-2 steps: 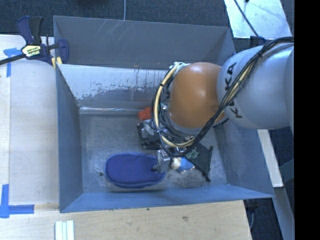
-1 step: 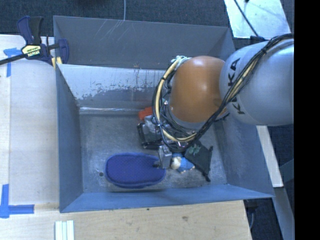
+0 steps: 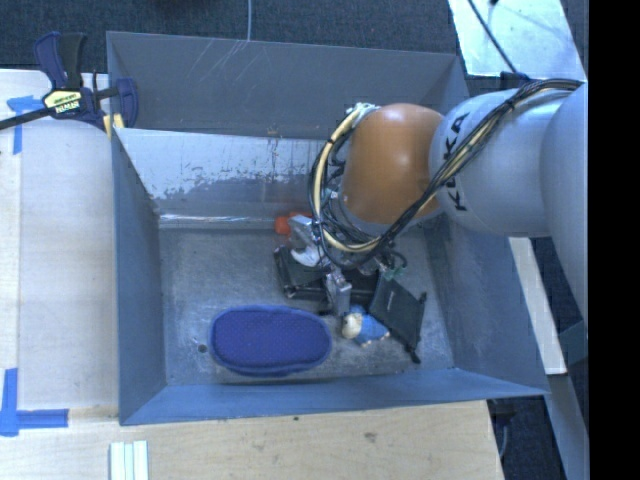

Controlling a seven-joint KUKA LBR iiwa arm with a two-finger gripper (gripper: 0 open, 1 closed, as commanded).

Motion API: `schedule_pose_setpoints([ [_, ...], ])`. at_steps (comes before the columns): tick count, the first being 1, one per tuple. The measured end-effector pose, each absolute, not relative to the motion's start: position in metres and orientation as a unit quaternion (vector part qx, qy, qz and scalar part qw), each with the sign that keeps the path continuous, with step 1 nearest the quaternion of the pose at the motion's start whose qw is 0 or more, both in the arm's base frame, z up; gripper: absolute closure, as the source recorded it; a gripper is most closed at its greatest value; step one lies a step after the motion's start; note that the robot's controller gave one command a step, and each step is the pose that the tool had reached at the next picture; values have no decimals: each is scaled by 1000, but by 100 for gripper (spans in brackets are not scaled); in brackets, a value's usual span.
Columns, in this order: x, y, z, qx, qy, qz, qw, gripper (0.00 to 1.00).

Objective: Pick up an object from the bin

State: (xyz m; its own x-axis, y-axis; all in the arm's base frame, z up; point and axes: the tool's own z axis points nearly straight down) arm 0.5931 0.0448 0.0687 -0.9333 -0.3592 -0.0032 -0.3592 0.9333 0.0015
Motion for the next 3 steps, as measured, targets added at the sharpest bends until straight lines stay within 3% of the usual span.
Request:
schedule_pose_setpoints([
  [1, 621, 47, 68, -269, 963, 2, -8, 0],
  [2, 624, 46, 72, -267, 964, 1, -4, 100],
  [3, 624, 46, 132, -266, 964, 0, 1, 100],
])
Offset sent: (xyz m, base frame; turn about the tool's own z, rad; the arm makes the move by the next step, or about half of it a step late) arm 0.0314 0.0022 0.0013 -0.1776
